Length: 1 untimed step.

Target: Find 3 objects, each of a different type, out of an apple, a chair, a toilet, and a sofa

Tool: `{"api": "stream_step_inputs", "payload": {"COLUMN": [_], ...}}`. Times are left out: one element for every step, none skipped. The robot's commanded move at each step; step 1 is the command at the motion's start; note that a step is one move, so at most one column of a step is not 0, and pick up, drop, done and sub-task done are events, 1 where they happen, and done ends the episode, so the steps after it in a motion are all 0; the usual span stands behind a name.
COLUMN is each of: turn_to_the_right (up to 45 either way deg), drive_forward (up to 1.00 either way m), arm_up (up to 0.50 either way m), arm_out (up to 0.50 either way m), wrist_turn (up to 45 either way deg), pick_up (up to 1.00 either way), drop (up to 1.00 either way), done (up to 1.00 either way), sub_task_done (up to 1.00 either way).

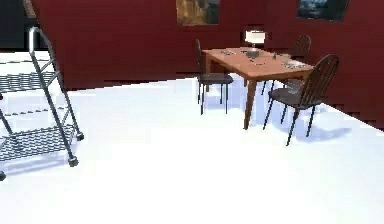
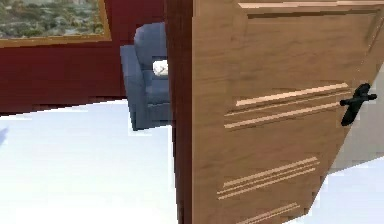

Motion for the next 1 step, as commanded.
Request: {"api": "stream_step_inputs", "payload": {"turn_to_the_right": [24.0], "drive_forward": [0.0], "arm_up": [0.0], "arm_out": [0.0], "wrist_turn": [0.0], "pick_up": [0.0], "drop": [0.0], "done": [0.0], "sub_task_done": [0.0]}}
